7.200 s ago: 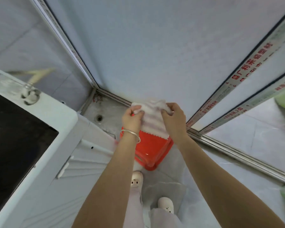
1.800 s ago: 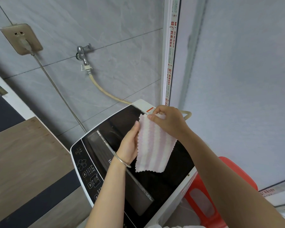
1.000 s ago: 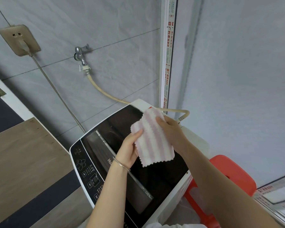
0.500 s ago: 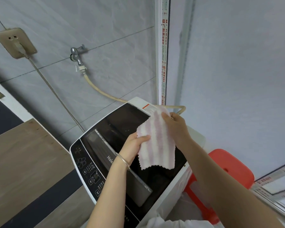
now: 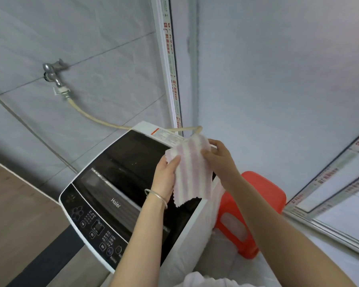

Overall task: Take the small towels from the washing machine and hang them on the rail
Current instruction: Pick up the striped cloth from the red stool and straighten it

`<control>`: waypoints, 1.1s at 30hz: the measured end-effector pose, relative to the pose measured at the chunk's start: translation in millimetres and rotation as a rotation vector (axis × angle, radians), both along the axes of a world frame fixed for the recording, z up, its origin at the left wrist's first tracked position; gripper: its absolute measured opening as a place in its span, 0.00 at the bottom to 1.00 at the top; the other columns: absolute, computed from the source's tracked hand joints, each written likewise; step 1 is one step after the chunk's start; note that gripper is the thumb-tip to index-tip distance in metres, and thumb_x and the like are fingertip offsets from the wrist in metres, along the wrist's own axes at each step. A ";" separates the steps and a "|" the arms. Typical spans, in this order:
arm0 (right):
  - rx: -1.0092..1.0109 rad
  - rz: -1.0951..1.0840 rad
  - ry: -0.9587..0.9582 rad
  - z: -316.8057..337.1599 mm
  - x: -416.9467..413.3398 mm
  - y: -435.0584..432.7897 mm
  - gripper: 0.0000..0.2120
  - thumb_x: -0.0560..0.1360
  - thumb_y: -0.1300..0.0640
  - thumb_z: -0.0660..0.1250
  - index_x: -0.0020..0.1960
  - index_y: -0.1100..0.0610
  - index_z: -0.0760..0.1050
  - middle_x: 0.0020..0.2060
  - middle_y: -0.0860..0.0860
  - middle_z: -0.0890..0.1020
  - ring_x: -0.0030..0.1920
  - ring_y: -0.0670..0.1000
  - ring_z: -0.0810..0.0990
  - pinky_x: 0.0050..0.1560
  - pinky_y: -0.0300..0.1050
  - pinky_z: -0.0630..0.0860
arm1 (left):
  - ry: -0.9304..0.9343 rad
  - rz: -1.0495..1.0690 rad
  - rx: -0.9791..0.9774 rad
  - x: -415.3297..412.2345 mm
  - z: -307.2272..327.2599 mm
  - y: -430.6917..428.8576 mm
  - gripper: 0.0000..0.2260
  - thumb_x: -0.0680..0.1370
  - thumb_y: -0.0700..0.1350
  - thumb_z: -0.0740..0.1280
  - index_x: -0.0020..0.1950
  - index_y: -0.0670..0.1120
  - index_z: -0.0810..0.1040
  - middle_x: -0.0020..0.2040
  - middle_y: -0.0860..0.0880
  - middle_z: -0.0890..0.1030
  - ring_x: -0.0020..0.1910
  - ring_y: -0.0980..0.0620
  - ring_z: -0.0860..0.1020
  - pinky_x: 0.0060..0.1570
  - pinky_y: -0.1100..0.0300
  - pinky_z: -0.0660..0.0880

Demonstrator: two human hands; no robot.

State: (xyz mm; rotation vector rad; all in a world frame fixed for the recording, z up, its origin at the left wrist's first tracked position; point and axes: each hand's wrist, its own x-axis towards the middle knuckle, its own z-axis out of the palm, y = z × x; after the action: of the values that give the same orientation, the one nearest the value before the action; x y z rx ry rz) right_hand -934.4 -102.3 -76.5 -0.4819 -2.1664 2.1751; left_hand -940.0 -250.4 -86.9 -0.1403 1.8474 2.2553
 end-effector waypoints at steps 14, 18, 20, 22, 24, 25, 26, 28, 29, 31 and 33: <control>0.089 -0.327 0.064 19.9 125.4 130.9 0.15 0.76 0.60 0.62 0.60 0.48 0.69 0.48 0.52 0.83 0.49 0.52 0.82 0.51 0.48 0.78 | 0.041 -0.281 -0.043 66.4 16.1 149.8 0.11 0.72 0.41 0.65 0.53 0.43 0.77 0.51 0.40 0.81 0.54 0.38 0.79 0.59 0.41 0.74; 0.119 -0.483 0.079 24.9 184.7 172.0 0.18 0.75 0.60 0.63 0.63 0.48 0.67 0.44 0.54 0.82 0.40 0.55 0.80 0.47 0.45 0.79 | 0.057 -0.396 -0.054 111.5 24.2 201.9 0.16 0.71 0.41 0.65 0.59 0.42 0.73 0.52 0.41 0.79 0.49 0.45 0.79 0.53 0.47 0.76; 0.130 -0.567 0.092 26.4 216.2 190.3 0.19 0.75 0.60 0.63 0.64 0.47 0.66 0.42 0.56 0.80 0.38 0.54 0.79 0.43 0.39 0.78 | 0.058 -0.436 -0.057 136.5 26.7 225.9 0.18 0.75 0.37 0.63 0.65 0.43 0.68 0.55 0.41 0.78 0.49 0.47 0.78 0.53 0.51 0.76; 0.123 -0.644 0.115 25.7 249.5 207.8 0.18 0.75 0.61 0.63 0.62 0.46 0.68 0.50 0.58 0.79 0.49 0.53 0.80 0.46 0.38 0.77 | 0.079 -0.489 -0.080 162.4 28.0 248.2 0.22 0.76 0.35 0.62 0.68 0.47 0.64 0.50 0.40 0.78 0.43 0.49 0.77 0.48 0.58 0.76; 0.140 -0.713 0.136 25.5 283.2 223.9 0.18 0.75 0.62 0.62 0.62 0.47 0.70 0.50 0.52 0.79 0.55 0.49 0.77 0.44 0.28 0.74 | 0.118 -0.547 -0.117 189.1 29.6 268.3 0.24 0.76 0.35 0.62 0.70 0.50 0.63 0.50 0.37 0.77 0.43 0.48 0.77 0.45 0.61 0.75; 0.159 -0.744 0.136 25.4 299.8 232.0 0.17 0.75 0.63 0.62 0.61 0.48 0.71 0.48 0.50 0.78 0.54 0.48 0.77 0.41 0.26 0.72 | 0.142 -0.579 -0.119 202.5 30.3 277.9 0.25 0.75 0.34 0.62 0.70 0.50 0.63 0.50 0.38 0.78 0.44 0.49 0.78 0.45 0.62 0.75; 0.174 -0.774 0.139 25.5 316.4 239.6 0.16 0.75 0.63 0.62 0.59 0.48 0.72 0.46 0.49 0.78 0.52 0.49 0.77 0.40 0.26 0.71 | 0.160 -0.618 -0.111 216.7 31.8 287.2 0.25 0.75 0.33 0.61 0.69 0.50 0.64 0.47 0.41 0.78 0.42 0.52 0.79 0.42 0.65 0.75; 0.189 -0.823 0.144 24.8 349.3 255.7 0.15 0.74 0.63 0.62 0.56 0.47 0.74 0.48 0.51 0.78 0.51 0.47 0.77 0.42 0.27 0.71 | 0.196 -0.693 -0.087 244.7 33.1 308.0 0.23 0.75 0.31 0.60 0.67 0.49 0.67 0.44 0.45 0.77 0.37 0.57 0.77 0.38 0.69 0.75; 0.197 -0.845 0.143 24.0 365.2 263.9 0.14 0.74 0.63 0.62 0.54 0.47 0.74 0.50 0.51 0.78 0.49 0.44 0.76 0.40 0.24 0.70 | 0.217 -0.722 -0.079 258.1 33.4 319.1 0.22 0.74 0.30 0.60 0.65 0.48 0.68 0.47 0.44 0.77 0.39 0.56 0.77 0.39 0.69 0.75; 0.218 -0.896 0.144 23.5 396.7 279.2 0.14 0.74 0.64 0.62 0.53 0.47 0.75 0.50 0.49 0.77 0.46 0.38 0.75 0.39 0.20 0.68 | 0.259 -0.762 -0.085 284.9 33.3 340.9 0.20 0.74 0.29 0.60 0.62 0.47 0.72 0.53 0.43 0.77 0.43 0.55 0.76 0.44 0.67 0.75; 0.243 -0.952 0.144 23.6 427.8 293.9 0.12 0.74 0.63 0.63 0.52 0.49 0.76 0.50 0.46 0.77 0.45 0.36 0.74 0.39 0.19 0.67 | 0.269 -0.785 -0.094 312.2 34.6 360.5 0.18 0.74 0.30 0.61 0.61 0.44 0.74 0.55 0.43 0.78 0.45 0.55 0.77 0.47 0.64 0.75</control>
State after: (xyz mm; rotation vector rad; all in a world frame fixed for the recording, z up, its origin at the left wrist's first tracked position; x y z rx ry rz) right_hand -506.6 191.6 -52.9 -1.0220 -1.5739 1.3587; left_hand -627.7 110.1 -52.3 0.7695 1.6979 1.6820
